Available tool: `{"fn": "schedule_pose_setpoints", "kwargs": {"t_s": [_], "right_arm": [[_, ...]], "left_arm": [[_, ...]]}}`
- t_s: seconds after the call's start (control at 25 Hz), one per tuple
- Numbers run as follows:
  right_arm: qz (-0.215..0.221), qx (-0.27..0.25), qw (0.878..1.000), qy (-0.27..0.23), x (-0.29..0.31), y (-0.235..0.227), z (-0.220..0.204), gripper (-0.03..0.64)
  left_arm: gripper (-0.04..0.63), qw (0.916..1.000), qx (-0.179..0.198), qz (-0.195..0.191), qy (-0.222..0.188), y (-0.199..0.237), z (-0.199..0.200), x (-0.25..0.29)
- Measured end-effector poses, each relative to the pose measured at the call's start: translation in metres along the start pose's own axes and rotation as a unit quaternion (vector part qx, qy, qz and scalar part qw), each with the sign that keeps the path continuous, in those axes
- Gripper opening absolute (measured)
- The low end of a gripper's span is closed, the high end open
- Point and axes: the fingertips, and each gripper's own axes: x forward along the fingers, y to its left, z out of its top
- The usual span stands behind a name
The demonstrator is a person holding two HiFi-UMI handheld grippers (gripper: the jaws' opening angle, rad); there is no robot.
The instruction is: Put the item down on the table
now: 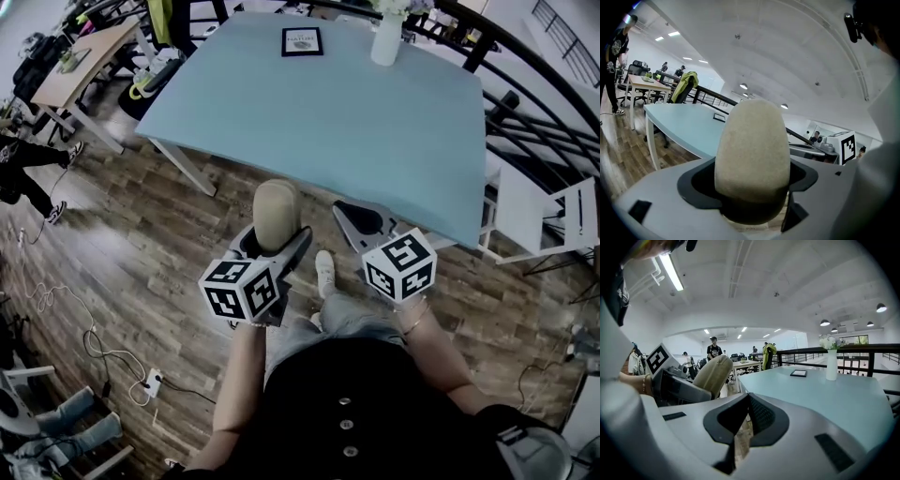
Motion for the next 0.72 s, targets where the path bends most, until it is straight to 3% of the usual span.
{"fn": "schedule_pose_setpoints", "kwargs": {"t_s": [0.28, 0.72], "right_arm": [[0.0, 0.015, 1.0, -0.003, 0.077, -0.09, 0.03, 0.005], [-0.004, 0.031, 0.999, -0.013, 0.146, -0.198, 0.061, 0.005]], "left_arm": [[0.414, 0.9998, 0.005, 0.011, 0.013, 0.045, 0.064, 0.09], [0.414, 0.9994, 0.025, 0.006, 0.023, 0.076, 0.134, 0.202]]}}
